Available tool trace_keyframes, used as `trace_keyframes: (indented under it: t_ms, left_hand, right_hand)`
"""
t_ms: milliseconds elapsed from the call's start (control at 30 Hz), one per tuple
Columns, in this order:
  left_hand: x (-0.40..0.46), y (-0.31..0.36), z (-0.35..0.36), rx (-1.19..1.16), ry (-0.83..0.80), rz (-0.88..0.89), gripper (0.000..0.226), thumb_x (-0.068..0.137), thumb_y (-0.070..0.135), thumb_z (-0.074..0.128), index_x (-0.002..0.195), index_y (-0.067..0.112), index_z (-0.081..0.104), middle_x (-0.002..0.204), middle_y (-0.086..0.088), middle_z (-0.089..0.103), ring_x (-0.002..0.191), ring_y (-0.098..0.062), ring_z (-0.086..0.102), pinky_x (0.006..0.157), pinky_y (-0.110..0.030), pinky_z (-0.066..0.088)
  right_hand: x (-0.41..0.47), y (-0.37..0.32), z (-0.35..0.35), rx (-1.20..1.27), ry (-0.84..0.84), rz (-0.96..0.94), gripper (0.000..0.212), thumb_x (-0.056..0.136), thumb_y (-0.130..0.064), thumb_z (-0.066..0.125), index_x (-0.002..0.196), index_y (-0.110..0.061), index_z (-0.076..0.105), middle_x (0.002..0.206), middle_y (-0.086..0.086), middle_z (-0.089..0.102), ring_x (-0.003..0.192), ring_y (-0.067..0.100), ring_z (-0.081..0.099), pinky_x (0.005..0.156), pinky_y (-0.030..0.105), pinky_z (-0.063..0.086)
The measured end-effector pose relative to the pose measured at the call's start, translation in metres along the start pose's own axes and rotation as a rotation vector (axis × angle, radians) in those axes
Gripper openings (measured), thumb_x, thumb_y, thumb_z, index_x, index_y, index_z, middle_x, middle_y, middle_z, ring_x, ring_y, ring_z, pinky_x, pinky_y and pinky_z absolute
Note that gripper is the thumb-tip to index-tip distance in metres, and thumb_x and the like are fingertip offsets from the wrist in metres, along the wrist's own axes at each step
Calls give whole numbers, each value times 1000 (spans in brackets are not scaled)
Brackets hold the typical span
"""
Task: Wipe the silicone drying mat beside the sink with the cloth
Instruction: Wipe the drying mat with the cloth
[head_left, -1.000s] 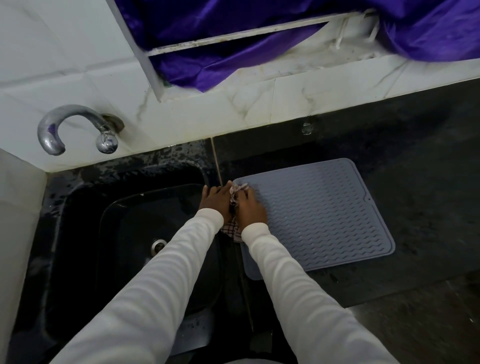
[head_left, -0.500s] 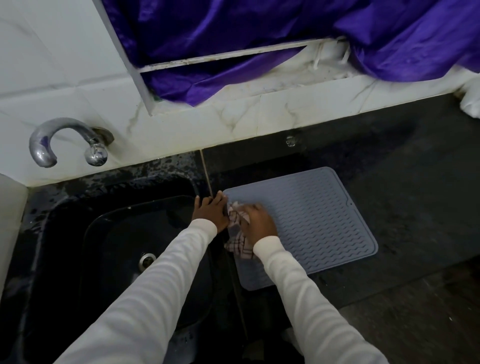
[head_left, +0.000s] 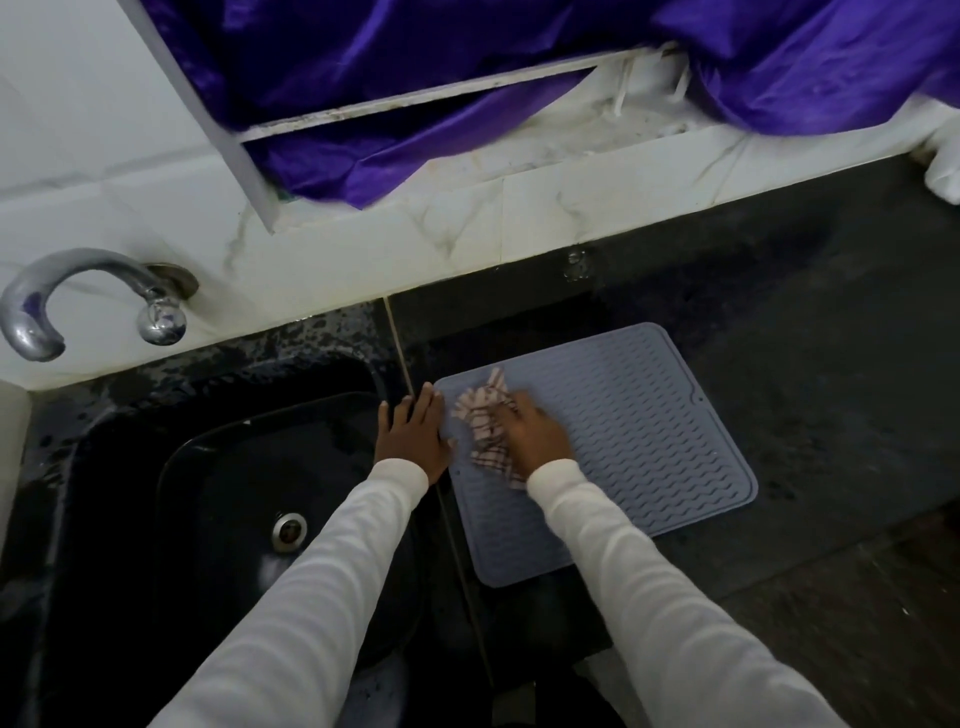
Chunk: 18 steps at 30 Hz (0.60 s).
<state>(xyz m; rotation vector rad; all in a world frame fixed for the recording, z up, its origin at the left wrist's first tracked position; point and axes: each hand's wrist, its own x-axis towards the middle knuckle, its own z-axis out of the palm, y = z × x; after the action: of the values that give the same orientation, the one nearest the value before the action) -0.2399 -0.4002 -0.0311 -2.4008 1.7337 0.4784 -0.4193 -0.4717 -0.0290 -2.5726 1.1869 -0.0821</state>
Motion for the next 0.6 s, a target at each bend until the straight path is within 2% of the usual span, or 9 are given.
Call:
trace_keyframes:
  t_ms: [100,267,333,400,467,533,600]
  left_hand:
    - [-1,-1,2,-16,-6,-4,72,97,51,35,156,25,1,163,5,-6,149,-26,7,119,-52,-1]
    - [-1,2,0,-24,-37,-18,72,98,51,34,155,26,-2,163,6,-9,149,-25,4,119,-53,-2]
    - [0,4,-1,-24,-45,-27,73,97,52,34,155,25,-2,163,5,-9,149,-26,4,119,-52,-2]
    - [0,3,-1,-35,-58,-30,76,96,54,35,155,25,-2,163,5,-9,149,-27,3,119,-52,-2]
    - [0,4,-2,-51,-75,-20,79,94,56,37,155,26,-3,163,5,-11,149,-27,1,119,-52,-3]
    - [0,2,-5,-55,-89,-8,81,94,57,39,155,26,-3,162,6,-12,149,-26,-1,119,-52,-4]
    - [0,2,-4,-50,-97,-14,82,93,57,40,155,27,-3,162,7,-14,149,-26,-1,119,-52,-4]
  right_hand:
    - [-10,59,-6,-31,41,107,45,93,-30,52,138,-26,46,144,9,40,105,38,58,85,45,50]
    - [-14,116,-29,-57,47,238,53,91,-37,55,140,-31,37,144,6,33,105,37,57,83,46,49]
    - [-11,126,-31,7,65,344,50,89,-43,58,135,-32,40,139,3,39,102,35,59,81,42,48]
    - [-6,119,-30,153,118,415,36,93,-36,53,128,-29,49,130,4,49,104,35,58,82,38,45]
    - [-6,93,-37,173,156,344,26,95,-28,49,120,-26,57,122,4,56,104,33,58,86,37,45]
    - [-9,53,-41,184,180,250,24,95,-36,49,114,-26,61,111,-2,62,98,25,60,83,34,47]
    - [-8,10,-24,218,174,97,30,94,-29,52,123,-22,58,116,3,59,98,26,60,81,38,50]
